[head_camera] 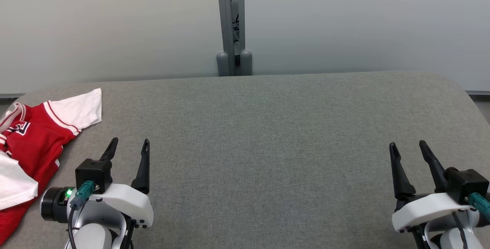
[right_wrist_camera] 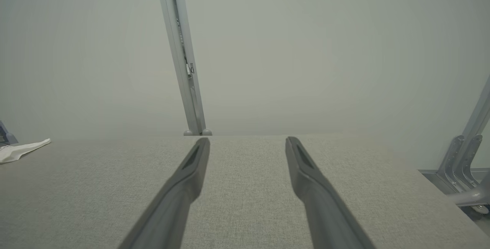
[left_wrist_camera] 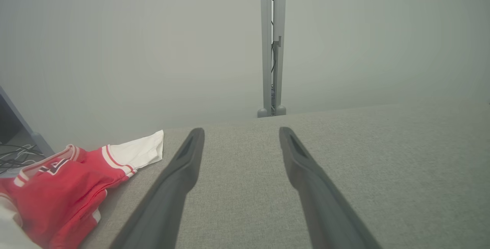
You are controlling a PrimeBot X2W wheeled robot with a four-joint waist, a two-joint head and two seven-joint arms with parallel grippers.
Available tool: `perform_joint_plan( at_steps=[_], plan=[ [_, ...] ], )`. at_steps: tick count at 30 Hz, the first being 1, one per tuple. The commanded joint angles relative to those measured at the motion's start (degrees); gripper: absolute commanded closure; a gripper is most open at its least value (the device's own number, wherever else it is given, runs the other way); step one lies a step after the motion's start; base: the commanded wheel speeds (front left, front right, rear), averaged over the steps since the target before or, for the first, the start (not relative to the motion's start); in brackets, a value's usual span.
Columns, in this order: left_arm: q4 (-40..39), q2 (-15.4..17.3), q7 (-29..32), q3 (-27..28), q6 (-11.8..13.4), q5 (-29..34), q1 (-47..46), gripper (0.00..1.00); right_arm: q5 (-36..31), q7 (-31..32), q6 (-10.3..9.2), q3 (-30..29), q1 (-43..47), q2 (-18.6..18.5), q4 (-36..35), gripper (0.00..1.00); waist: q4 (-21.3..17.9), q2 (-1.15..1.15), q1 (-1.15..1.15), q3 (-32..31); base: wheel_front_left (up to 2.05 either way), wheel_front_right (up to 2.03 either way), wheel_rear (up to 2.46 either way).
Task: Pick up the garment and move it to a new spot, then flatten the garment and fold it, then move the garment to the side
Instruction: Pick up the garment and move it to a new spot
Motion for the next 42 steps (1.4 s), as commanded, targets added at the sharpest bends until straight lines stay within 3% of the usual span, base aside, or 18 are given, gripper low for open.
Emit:
perform_joint_plan(
  at_steps=[1,20,31,42],
  plan=[
    [0.21,0.07,-0.33,0.00,0.04,-0.39,-0.55,0.00,0.25,-0.28,0.13,-0.08,0.37,-0.45,-0.40,0.00,0.86,0.00,0.00,-0.07,0.00,0.00,0.00],
    [0.15,1.51,-1.86,2.00,1.46,-2.51,-0.87,0.00,1.96,-0.34,0.13,3.69,0.09,0.54,-1.22,0.00,20.02,0.00,0.00,-0.45,0.00,0.00,0.00],
    [-1.30,2.59,-1.67,3.26,2.44,-3.71,0.25,0.00,3.06,-0.83,0.13,6.30,-0.71,1.07,-1.89,0.00,25.77,0.00,0.00,-0.83,0.00,0.00,0.00],
    [-1.48,2.83,-1.73,3.20,3.02,-4.40,0.97,0.00,3.17,-0.60,0.13,7.10,-0.52,1.30,-1.83,0.00,26.52,0.00,0.00,-0.98,0.00,0.00,0.00]
  ],
)
